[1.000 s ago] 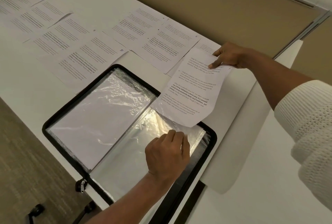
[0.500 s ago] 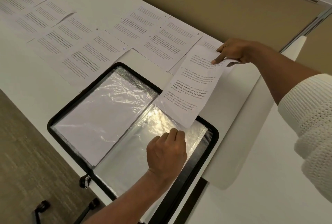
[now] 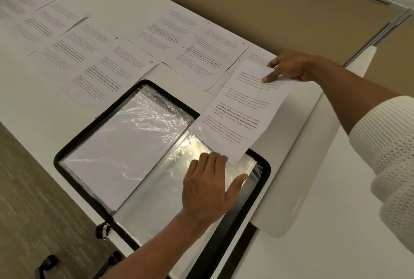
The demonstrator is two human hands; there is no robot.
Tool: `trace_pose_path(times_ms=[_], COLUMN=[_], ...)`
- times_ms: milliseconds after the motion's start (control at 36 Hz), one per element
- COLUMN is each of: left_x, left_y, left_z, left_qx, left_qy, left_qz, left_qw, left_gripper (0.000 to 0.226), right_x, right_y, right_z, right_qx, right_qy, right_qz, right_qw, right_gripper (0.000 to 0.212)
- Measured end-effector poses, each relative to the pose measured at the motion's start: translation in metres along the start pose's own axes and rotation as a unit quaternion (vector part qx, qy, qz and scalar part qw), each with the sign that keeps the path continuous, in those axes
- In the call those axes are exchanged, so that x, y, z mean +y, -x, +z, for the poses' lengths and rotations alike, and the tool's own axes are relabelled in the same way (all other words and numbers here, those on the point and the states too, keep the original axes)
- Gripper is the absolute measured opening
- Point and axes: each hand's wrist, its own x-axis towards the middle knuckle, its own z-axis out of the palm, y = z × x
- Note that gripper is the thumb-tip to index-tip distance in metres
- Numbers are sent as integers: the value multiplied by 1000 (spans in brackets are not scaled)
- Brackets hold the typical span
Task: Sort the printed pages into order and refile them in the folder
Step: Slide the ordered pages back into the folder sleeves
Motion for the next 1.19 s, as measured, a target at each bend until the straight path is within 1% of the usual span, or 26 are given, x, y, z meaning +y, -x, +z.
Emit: trace_pose_path(times_ms=[28,83,139,194,250,306,417,556,694,750,861,1000,1111,1194], left_x=[-3,-10,-15,-18,-19,-21,-22,-21,-18,-17,-12,-10,-10,-9], left_y=[1,5,10,14,17,19,21,18,16,17,17,23,28,31], left_z=[3,8,13,16,17,19,26,32,34,33,33,36,38,39], left_qx=[-30,-106,-167,-211,-241,-259,-281,-289,-295,-295,-300,-314,-320,-320], left_qy=[6,5,-1,-11,-24,-36,-54,-61,-62,-61,-67,-75,-81,-78], left_qz=[0,-1,18,48,73,87,101,118,117,121,138,154,151,153], left_qw=[1000,994,986,976,968,961,953,948,946,946,942,934,932,932], left_gripper=[65,87,106,117,123,125,125,125,124,125,124,123,122,120], right_x=[0,2,4,5,6,7,10,10,7,6,6,2,0,-2], right_y=[1,-2,-6,-10,-15,-19,-24,-23,-19,-19,-16,-10,-12,-8], right_z=[0,-1,0,3,7,10,12,11,8,7,4,3,3,3], right_qx=[0,8,17,19,8,-5,-11,-1,-31,-21,3,-10,-2,-31], right_qy=[9,40,71,91,100,106,110,102,84,77,56,39,34,49], right_qz=[-4,-10,-17,-22,-20,-18,-15,-19,-14,-8,5,17,14,22], right_qw=[1000,999,997,995,995,994,994,995,996,997,998,999,999,998], right_gripper=[48,43,39,43,44,40,41,37,31,30,31,34,34,28])
